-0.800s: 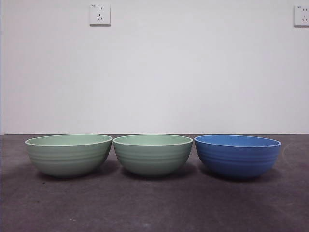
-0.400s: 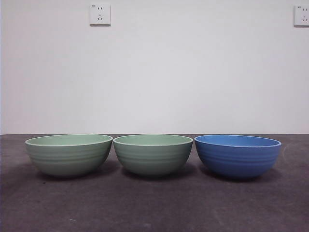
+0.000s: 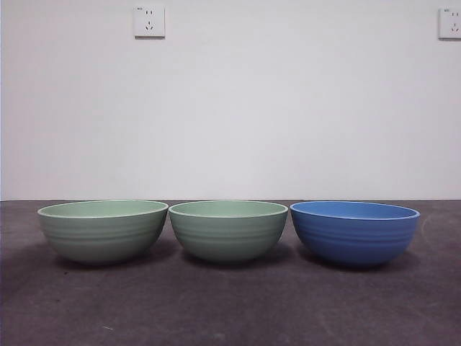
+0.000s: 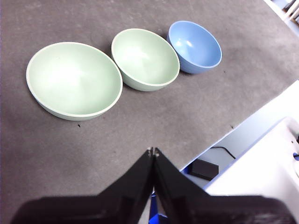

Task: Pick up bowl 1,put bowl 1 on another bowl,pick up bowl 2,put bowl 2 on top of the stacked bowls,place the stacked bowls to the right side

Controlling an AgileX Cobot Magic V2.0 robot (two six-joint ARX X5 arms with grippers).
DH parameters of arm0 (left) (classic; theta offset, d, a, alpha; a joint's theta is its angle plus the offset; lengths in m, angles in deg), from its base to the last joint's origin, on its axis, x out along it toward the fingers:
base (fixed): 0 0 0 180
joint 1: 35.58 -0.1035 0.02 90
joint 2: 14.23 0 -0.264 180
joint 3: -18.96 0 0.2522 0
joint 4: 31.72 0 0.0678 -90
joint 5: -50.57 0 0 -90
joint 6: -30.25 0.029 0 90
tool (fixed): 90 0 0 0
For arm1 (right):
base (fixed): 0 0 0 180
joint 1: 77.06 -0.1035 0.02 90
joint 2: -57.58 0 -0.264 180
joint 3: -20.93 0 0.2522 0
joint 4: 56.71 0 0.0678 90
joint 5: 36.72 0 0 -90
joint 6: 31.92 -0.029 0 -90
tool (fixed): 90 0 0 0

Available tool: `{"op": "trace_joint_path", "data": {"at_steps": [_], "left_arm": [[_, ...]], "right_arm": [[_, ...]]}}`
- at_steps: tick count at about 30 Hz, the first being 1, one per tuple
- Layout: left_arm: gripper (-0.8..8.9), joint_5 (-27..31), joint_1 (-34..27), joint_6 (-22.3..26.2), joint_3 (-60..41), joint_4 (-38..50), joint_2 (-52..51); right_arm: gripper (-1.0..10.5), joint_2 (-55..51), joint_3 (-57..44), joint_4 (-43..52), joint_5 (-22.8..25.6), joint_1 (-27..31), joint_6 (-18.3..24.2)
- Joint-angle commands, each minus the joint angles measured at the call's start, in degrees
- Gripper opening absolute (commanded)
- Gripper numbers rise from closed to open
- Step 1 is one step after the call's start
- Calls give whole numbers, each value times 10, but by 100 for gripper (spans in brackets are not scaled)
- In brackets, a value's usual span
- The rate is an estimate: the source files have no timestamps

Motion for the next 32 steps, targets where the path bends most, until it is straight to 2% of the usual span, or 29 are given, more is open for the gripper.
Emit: {"op": "trace_joint_path", "data": {"at_steps": [1,3,4,5,6,7,9,10,12,23,32], "left_arm": [[-1,0,2,13,2,0,-1],[5,0,2,13,2,0,-1],[38,0,2,13,2,0,-1],[106,0,2,12,2,0,-1],[220,0,2,11,2,0,-1],[358,0,2,11,2,0,-1],[567,-1,2,10,2,0,-1],[598,-1,2,10,2,0,-1],[598,-1,2,10,2,0,-1],[598,-1,2,10,2,0,-1],[597,-1,2,8,2,0,-1]], "right_arm": [[-11,0,1,3,2,-7,6],[6,0,1,4,2,-7,6],[14,0,1,5,2,-7,6],[44,0,1,6,1,-7,4],[107,0,1,8,2,-7,-2],[192,0,1,11,2,-7,-8],[376,1,1,21,2,-7,-20],[467,1,1,24,2,-7,-25],[604,1,1,28,1,-7,-27],[601,7,1,33,1,-7,-26],[599,72,29,121,4,-17,-41]]}}
